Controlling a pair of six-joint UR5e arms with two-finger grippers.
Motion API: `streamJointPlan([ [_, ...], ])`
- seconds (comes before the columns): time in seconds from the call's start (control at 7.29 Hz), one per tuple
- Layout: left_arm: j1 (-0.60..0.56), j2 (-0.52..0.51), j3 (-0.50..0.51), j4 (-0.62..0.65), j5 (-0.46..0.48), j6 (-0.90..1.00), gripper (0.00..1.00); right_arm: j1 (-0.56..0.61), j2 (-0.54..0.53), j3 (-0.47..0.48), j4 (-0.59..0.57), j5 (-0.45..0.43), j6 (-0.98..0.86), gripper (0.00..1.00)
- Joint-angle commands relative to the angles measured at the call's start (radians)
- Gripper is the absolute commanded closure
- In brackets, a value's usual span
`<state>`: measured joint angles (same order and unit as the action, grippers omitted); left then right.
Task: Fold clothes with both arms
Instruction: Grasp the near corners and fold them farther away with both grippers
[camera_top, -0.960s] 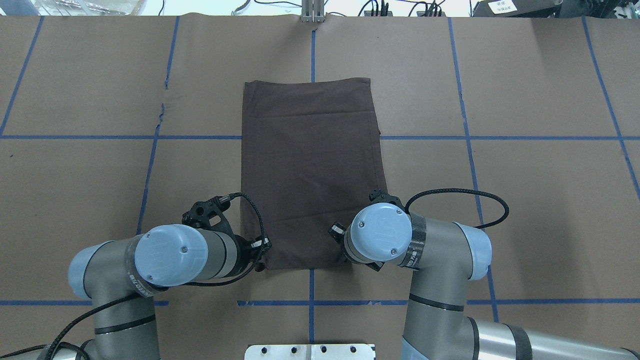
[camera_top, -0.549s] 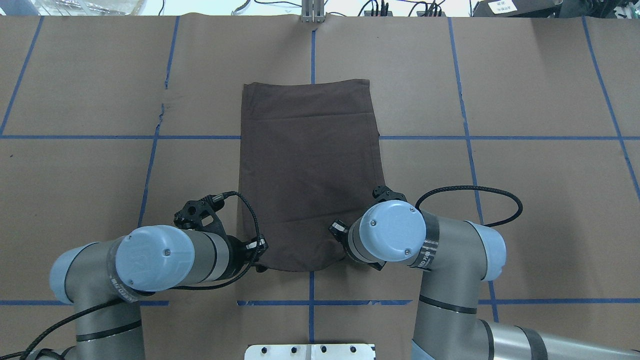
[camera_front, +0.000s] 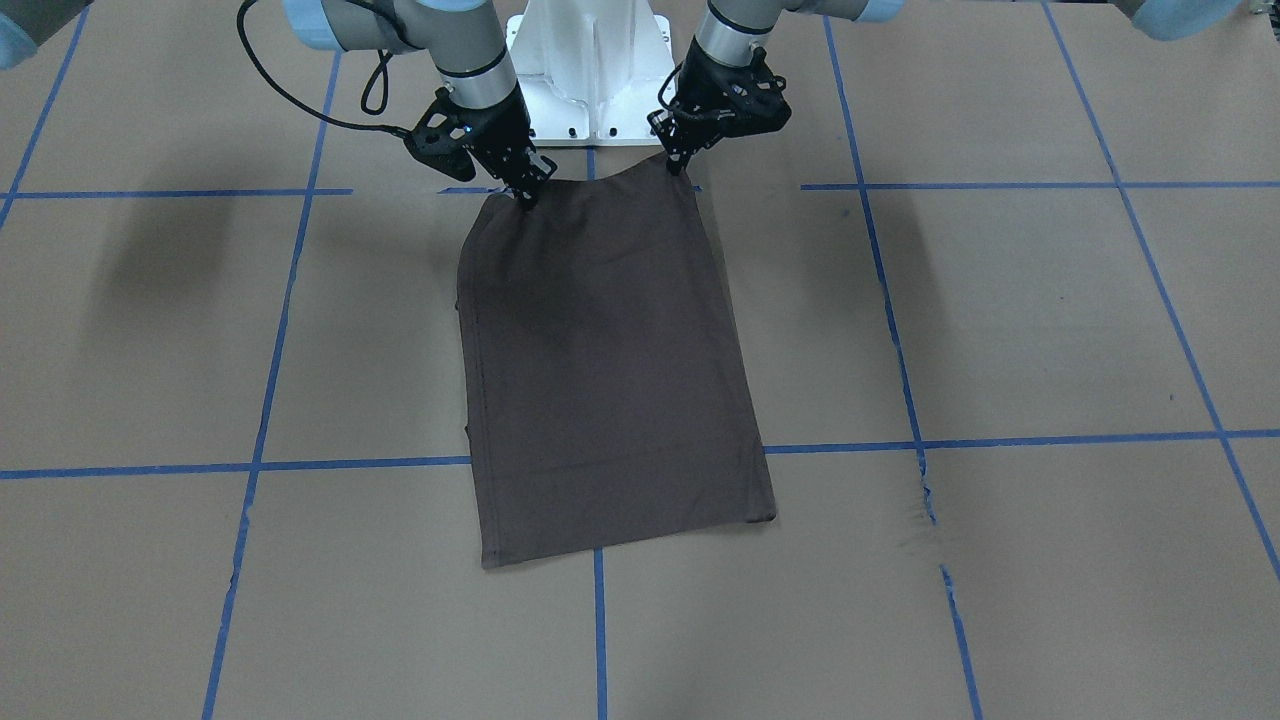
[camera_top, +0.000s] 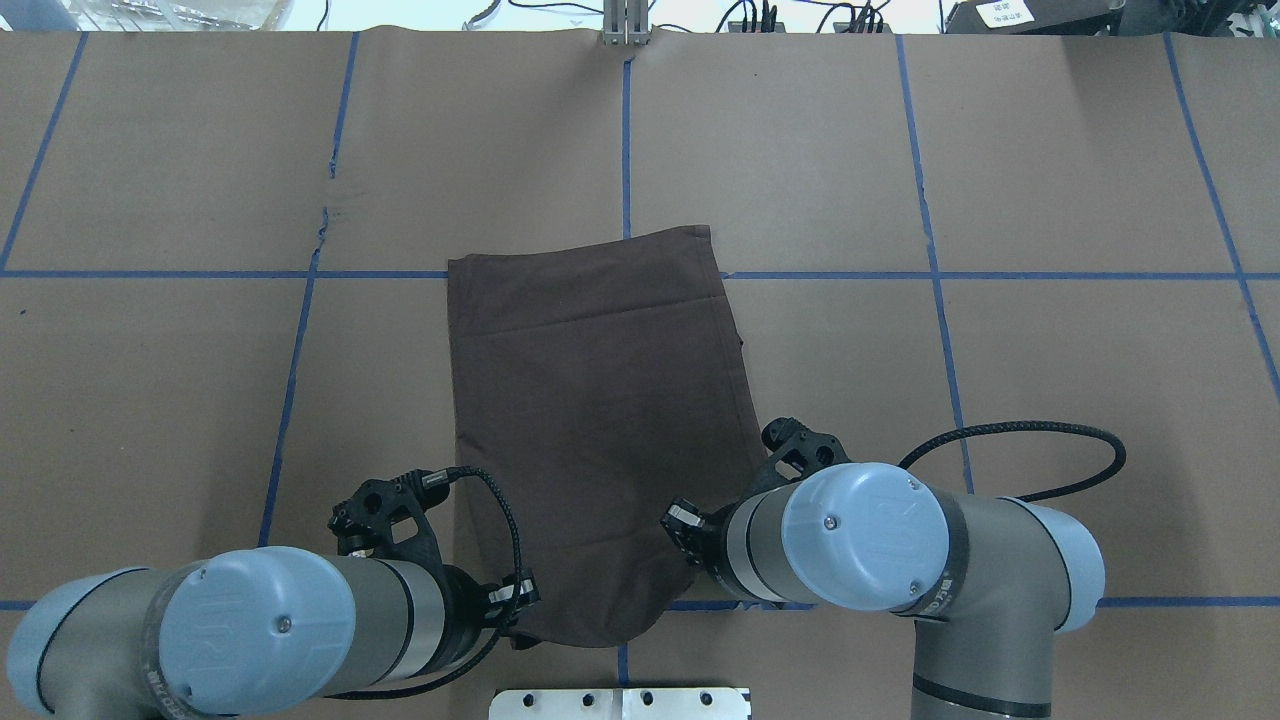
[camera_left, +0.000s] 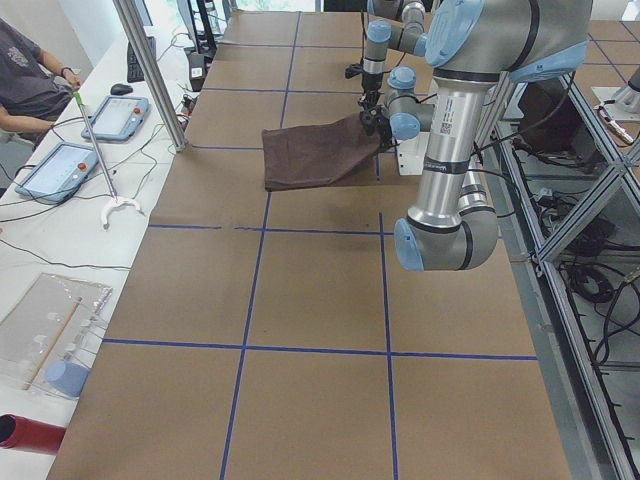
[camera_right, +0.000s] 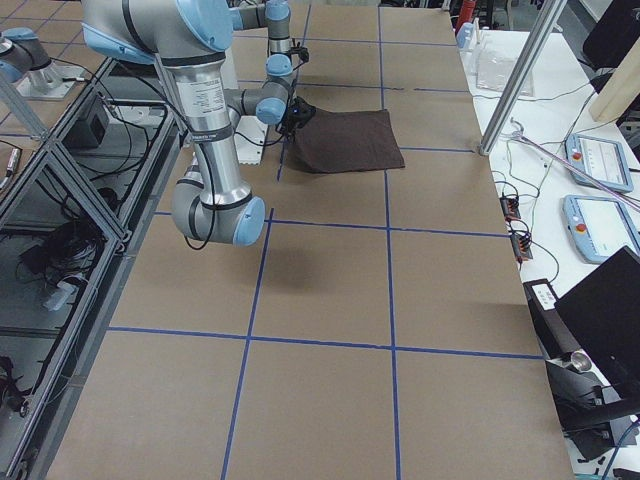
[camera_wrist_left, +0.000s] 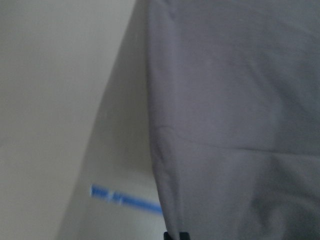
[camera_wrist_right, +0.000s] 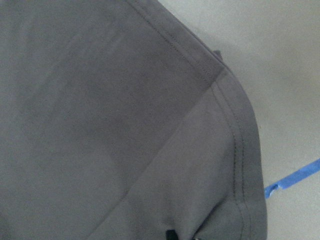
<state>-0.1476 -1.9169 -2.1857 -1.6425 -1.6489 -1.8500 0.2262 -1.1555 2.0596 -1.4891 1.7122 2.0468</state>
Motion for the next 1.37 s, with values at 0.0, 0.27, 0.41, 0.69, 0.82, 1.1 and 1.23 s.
streamJointPlan([
  [0.0,-0.003,0.001,-0.011,0.023,-0.005,0.006,1.00,0.023,0.005,-0.009,0.012,-0.003,-0.028,1.00],
  [0.27,-0.093,-0.013,-0.014,0.023,-0.014,0.006,1.00,0.131,0.043,-0.013,0.009,0.016,-0.037,1.00],
  [0.41,-0.172,-0.013,0.003,0.024,-0.044,0.021,1.00,0.198,0.066,-0.039,0.010,0.076,-0.055,1.00],
  [0.69,-0.298,-0.039,0.038,0.023,-0.092,0.066,1.00,0.243,0.201,-0.193,0.012,0.092,-0.066,1.00],
  [0.82,-0.329,-0.078,0.088,0.023,-0.092,0.066,1.00,0.268,0.229,-0.263,0.067,0.093,-0.063,1.00],
  [1.1,-0.357,-0.108,0.182,0.006,-0.089,0.067,1.00,0.289,0.247,-0.392,0.173,0.093,-0.063,1.00],
  [1.23,-0.371,-0.111,0.207,0.003,-0.086,0.069,1.00,0.306,0.266,-0.421,0.173,0.095,-0.063,1.00],
])
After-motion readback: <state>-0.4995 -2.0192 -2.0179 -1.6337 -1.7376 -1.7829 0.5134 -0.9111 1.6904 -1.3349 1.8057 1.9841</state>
